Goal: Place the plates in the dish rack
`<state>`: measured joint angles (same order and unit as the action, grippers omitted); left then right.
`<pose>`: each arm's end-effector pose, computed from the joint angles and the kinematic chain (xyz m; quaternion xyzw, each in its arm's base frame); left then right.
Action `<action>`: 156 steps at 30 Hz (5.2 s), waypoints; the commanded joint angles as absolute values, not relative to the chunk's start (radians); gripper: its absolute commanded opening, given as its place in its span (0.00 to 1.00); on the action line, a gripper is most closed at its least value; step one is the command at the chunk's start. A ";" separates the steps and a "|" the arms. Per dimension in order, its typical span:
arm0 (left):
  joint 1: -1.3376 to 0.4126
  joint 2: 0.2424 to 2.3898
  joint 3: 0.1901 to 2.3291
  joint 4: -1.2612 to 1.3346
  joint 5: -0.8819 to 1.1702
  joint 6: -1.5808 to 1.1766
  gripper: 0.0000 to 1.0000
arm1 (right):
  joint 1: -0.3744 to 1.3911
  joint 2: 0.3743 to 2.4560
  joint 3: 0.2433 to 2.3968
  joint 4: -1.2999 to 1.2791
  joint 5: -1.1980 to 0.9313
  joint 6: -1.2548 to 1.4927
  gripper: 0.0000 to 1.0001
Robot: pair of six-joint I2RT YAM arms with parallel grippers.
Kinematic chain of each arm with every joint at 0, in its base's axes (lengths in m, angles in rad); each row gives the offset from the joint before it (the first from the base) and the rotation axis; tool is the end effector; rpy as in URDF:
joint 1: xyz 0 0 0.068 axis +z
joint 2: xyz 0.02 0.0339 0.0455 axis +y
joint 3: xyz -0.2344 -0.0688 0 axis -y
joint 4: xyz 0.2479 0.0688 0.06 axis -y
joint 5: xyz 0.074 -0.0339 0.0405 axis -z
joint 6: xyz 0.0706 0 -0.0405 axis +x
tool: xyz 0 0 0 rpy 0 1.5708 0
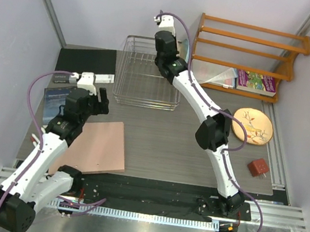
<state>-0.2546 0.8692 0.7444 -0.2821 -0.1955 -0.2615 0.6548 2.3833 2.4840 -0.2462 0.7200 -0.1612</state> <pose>0.2490 -0.0506 0.2645 -0.0565 0.8312 -0.0608 0.5497 0.4698 0.3020 0.3409 -0.0695 0.7414 -0.1090 0.6585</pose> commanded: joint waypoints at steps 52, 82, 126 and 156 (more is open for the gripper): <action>-0.247 0.867 0.690 -0.198 -0.101 -0.298 0.75 | 0.667 2.422 2.493 -0.052 0.842 -0.109 0.37; -0.298 1.005 0.730 -0.169 0.236 -0.334 0.69 | 0.123 1.476 1.148 -0.449 0.295 -0.460 0.73; -0.336 1.077 0.750 -0.163 0.216 -0.311 0.68 | 0.136 1.621 0.899 -0.120 0.419 -0.463 0.53; -0.327 0.982 0.729 -0.251 0.134 -0.317 0.73 | 0.541 1.566 0.709 -0.129 0.591 -0.423 0.01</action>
<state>-0.3317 1.0286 0.7364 -0.2214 0.1844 -0.3248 0.4065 1.6360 0.7593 -0.0410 0.6426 -0.4694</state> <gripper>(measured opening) 0.717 0.059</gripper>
